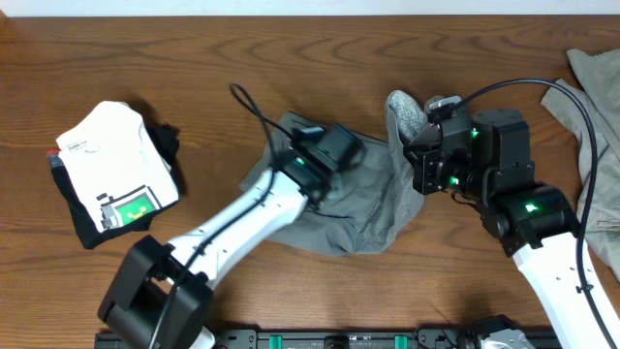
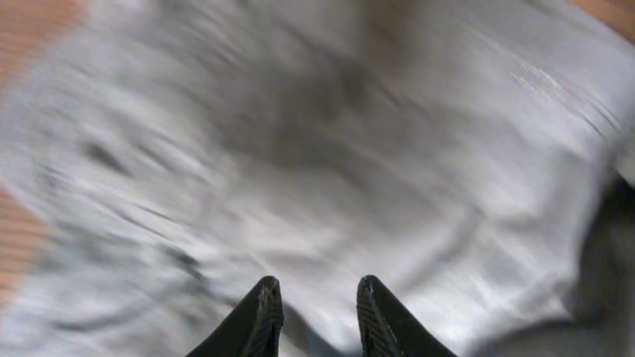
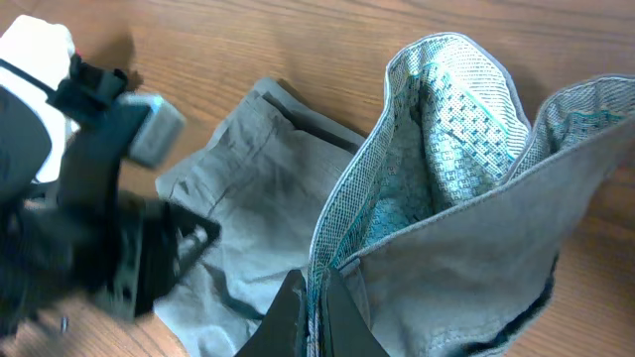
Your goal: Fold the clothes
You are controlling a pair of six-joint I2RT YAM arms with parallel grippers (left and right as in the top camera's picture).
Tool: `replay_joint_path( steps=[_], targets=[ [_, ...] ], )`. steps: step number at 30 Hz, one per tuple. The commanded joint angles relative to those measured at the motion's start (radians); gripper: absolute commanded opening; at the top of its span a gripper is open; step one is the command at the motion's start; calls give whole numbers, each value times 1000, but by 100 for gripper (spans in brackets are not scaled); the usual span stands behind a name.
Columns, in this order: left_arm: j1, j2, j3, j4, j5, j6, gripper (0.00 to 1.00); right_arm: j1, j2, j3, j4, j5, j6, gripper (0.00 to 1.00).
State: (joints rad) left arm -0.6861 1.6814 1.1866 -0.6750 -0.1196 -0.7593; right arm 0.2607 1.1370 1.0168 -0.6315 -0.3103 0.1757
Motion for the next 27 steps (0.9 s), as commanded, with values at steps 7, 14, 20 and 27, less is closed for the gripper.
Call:
replay_joint_path(
  steps=[7,14,20,27],
  targets=[
    [278,26,-3,-5,-6,108,28,-1,-2,106,-64,45,-29,2],
    [378,127,-3,18,15,117,29,-5,-2,134,-84,52,-47,2],
    [400,225,-3,39,58,135,29,-7,-2,134,-94,70,-62,2],
    [379,307,-3,26,259,138,28,-7,1,135,-82,101,-124,2]
  ],
)
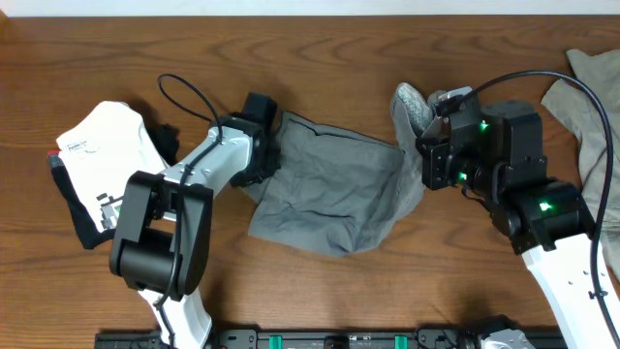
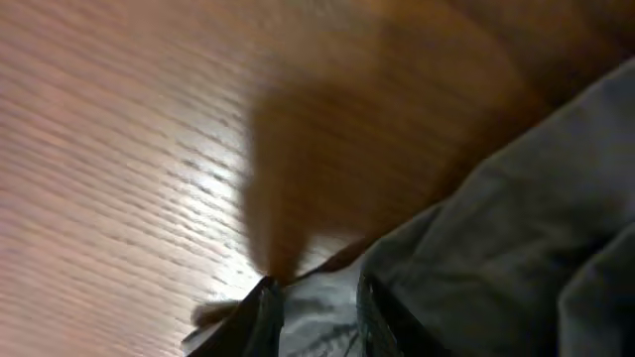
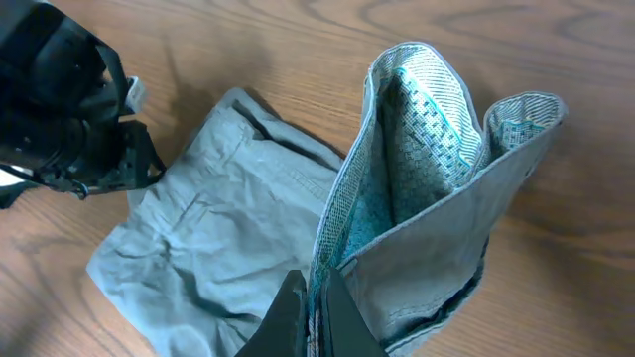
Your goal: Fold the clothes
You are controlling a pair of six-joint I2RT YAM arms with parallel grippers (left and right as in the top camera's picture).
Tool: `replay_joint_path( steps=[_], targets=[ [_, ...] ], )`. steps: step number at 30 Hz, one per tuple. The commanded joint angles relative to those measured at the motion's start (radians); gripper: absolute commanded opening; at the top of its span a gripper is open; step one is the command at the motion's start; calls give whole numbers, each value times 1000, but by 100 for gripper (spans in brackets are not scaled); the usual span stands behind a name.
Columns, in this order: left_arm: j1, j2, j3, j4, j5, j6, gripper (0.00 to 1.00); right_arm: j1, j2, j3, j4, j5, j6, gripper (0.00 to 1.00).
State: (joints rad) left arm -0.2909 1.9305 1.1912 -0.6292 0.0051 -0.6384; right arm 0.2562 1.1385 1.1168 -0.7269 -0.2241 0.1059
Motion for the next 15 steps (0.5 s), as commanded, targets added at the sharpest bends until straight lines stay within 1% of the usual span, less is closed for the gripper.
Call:
replay_joint_path(
  steps=[1,5,8,12,15],
  targets=[
    [-24,65,-8,-26,158,18,28,-3,1,36,17,14,-57,2],
    [-72,90,-9,-63,179,16,27,0,14,37,43,-6,-59,1],
    [-114,90,-12,-65,189,13,27,7,23,37,69,-82,-59,1],
    [-167,90,-12,-39,190,-37,27,51,41,37,93,-144,-59,1],
    [-193,90,-12,0,190,-55,27,98,66,37,89,-149,-58,1]
  ],
)
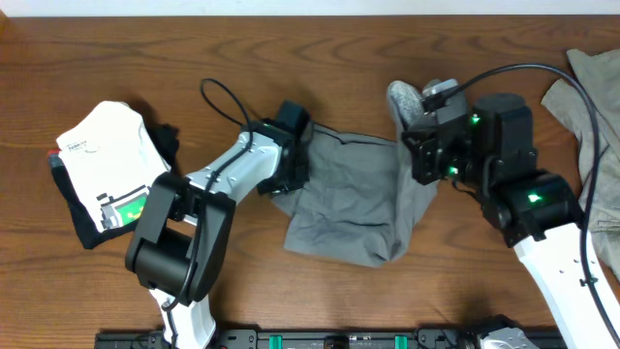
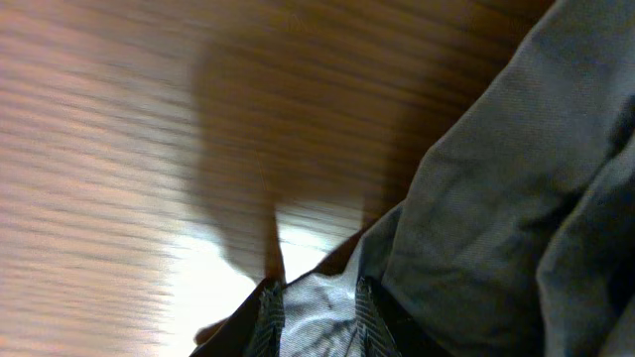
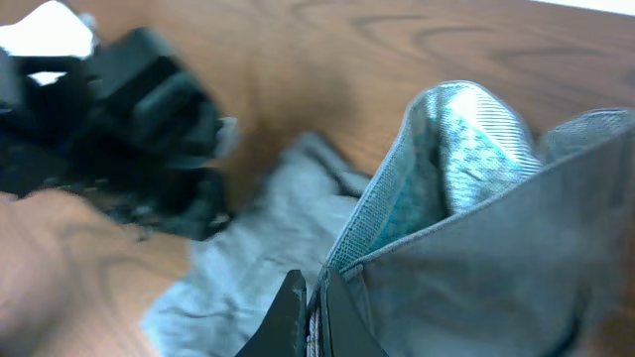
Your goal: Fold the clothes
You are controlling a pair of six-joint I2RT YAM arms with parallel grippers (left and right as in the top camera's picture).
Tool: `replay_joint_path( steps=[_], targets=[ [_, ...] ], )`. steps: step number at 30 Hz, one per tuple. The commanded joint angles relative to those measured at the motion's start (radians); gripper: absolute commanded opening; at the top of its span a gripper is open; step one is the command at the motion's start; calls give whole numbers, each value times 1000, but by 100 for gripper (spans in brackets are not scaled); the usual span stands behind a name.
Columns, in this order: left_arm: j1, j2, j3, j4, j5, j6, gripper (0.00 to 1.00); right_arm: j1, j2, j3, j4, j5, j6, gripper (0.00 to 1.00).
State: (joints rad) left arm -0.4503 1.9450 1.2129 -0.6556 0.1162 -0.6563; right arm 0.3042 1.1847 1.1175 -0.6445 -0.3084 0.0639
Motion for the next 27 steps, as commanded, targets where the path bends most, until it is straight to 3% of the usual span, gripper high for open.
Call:
replay_joint_path(
  steps=[1,15,20,23,27],
  targets=[
    [-38,75,-34,35,82,-37,27,69,31,36,6,-67,-13,1],
    [-45,75,-34,68,83,-60,28,287,205,36,42,-66,29,2],
    [-45,75,-34,70,86,-60,28,315,227,36,67,-66,29,27],
    [-45,75,-34,66,86,-54,27,313,223,37,76,-66,23,35],
    [-20,50,-23,1,13,33,27,269,183,51,40,-23,-2,38]
  ],
)
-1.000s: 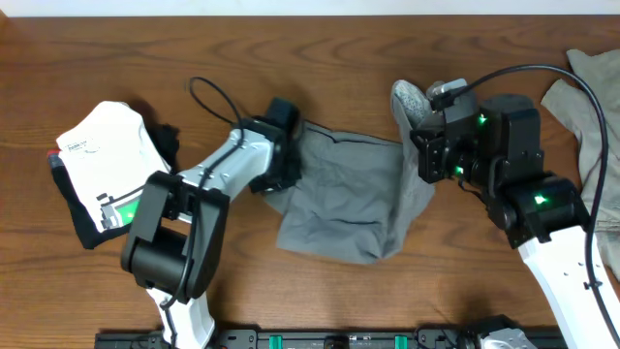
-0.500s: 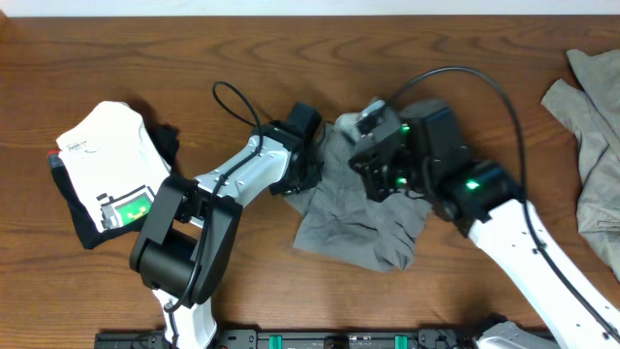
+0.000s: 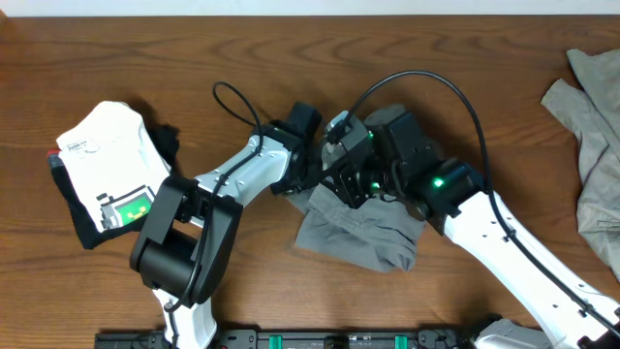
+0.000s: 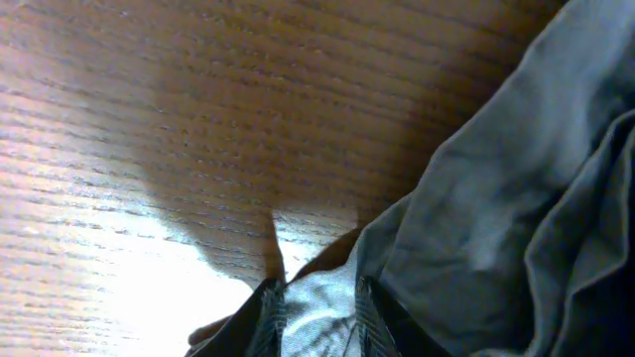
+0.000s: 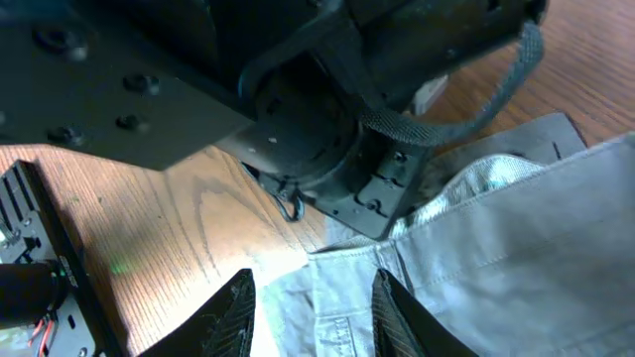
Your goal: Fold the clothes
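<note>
Grey shorts (image 3: pixel 363 233) lie bunched and doubled over at the table's middle. My left gripper (image 3: pixel 298 179) is low at their upper left edge. In the left wrist view it (image 4: pixel 314 302) is shut on a pale bit of the shorts (image 4: pixel 496 198). My right gripper (image 3: pixel 334 184) sits right beside it, over the same edge. In the right wrist view it (image 5: pixel 316 312) stands open, with the stitched waistband of the shorts (image 5: pixel 516 238) lying between its fingers. The left arm's black wrist (image 5: pixel 298 99) fills the top of that view.
A folded white shirt with a green print (image 3: pixel 111 170) rests on dark clothing at the left. A beige garment (image 3: pixel 591 116) lies at the right edge. The left arm's cable (image 3: pixel 237 102) loops over the wooden table (image 3: pixel 145 58).
My right gripper has moved from the shorts' upper right to their left edge beside the left gripper, and has opened. The shorts now lie doubled over and narrower. The left gripper keeps its hold.
At first the right gripper held the waistband up at the right while the left gripper was over the shorts' middle. Then the left gripper was shut on the left edge. The shorts had shifted right, and now the right side lies over the left.
</note>
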You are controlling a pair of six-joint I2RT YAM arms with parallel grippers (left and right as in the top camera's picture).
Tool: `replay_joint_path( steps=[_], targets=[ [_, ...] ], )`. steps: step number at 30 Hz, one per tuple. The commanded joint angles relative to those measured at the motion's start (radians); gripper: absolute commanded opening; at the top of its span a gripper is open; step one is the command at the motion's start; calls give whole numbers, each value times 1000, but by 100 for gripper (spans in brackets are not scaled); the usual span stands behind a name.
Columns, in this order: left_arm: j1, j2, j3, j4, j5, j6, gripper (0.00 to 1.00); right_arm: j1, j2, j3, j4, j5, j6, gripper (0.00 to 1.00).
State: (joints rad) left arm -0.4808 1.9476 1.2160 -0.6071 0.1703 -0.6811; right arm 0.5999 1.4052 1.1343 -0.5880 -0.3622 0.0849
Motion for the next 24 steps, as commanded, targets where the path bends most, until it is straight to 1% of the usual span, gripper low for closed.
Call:
replay_joint_path(
  steps=[1,3,6,7,9,12,15,17,19,20,22,24],
  targets=[
    [28,32,-19,-79,-98,62,27,-48,-55,42,-32,54,-23,38],
    [73,-7,-5,-135,-178,68,27,-99,-88,54,-68,95,-23,37],
    [154,-90,3,-171,-189,86,28,-196,-125,58,-149,130,-23,31],
    [185,-128,3,-179,-182,86,28,-232,-126,58,-189,130,-23,27],
    [222,-190,3,-186,-143,86,28,-278,-118,54,-245,130,-23,19],
    [235,-279,3,-181,-7,111,28,-321,-87,40,-301,127,-23,15],
    [198,-338,3,-180,94,113,28,-323,-37,35,-320,122,-23,15],
    [156,-352,3,-177,112,112,29,-315,1,34,-327,122,-23,15],
    [109,-349,2,-172,115,103,29,-311,45,34,-328,122,-23,19],
    [84,-346,-2,-162,115,91,39,-311,69,34,-326,123,-23,20],
    [39,-337,-8,-130,122,69,43,-311,118,34,-318,123,-23,20],
    [-3,-325,-8,-78,134,61,44,-311,167,34,-307,122,-22,19]
  ],
)
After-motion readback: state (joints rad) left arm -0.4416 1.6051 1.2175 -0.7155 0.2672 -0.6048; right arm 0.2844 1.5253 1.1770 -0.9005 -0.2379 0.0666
